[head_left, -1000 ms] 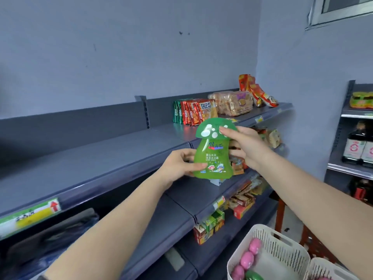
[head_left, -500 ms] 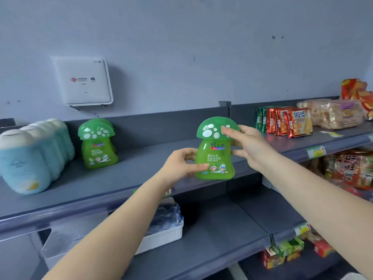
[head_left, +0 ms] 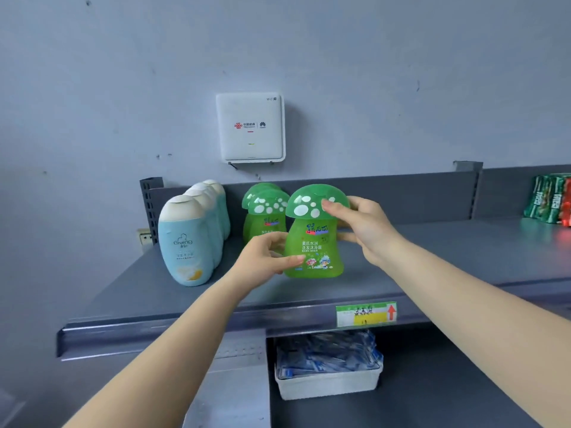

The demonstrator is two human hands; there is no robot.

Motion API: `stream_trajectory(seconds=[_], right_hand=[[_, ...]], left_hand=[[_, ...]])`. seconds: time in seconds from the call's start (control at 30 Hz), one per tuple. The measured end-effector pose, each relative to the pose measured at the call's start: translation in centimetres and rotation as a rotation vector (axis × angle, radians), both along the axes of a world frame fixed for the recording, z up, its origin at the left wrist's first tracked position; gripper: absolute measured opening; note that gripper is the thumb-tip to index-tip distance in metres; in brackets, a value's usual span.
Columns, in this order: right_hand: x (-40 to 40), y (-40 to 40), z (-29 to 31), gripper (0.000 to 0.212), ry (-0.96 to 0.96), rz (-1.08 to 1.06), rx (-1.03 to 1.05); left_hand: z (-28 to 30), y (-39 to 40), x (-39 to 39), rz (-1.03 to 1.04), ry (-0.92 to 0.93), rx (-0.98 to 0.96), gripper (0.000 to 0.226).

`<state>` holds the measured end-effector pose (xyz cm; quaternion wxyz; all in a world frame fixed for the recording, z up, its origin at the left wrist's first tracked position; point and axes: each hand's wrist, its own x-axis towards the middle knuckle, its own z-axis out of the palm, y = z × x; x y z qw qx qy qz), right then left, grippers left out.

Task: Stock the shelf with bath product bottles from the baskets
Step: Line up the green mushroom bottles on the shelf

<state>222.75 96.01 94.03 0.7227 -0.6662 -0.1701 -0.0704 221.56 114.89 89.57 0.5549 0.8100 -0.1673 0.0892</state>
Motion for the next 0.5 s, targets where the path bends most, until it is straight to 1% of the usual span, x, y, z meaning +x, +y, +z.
stream_trajectory(seconds=[0.07,0.3,0.37,0.43,0.5], right_hand=[[0.9,1.8,-0.3,0.026,0.005,0.015,-0.002],[3.6,6.0,-1.1,0.038,0.023,0.012,0.005],[4.3,6.8,-1.3,0.040,0.037,0.010,0.007],[5.0,7.4,-1.6,0.039,0.046,0.015,-0.001],[5.7,7.7,-2.0,0.035,0.043,0.020,-0.028]], left_hand=[[-0.2,1.7,0.6,0.028,0.006,0.003,0.036],[-0.9,5.1,2.7,0.114,-0.010,0.066,0.028],[-1.1,5.6,3.5,0.156,-0.022,0.093,0.032],[-1.3,5.9,4.2,0.200,-0.016,0.131,0.039],[-1.5,6.2,4.8,0.225,-0.004,0.178,0.040]])
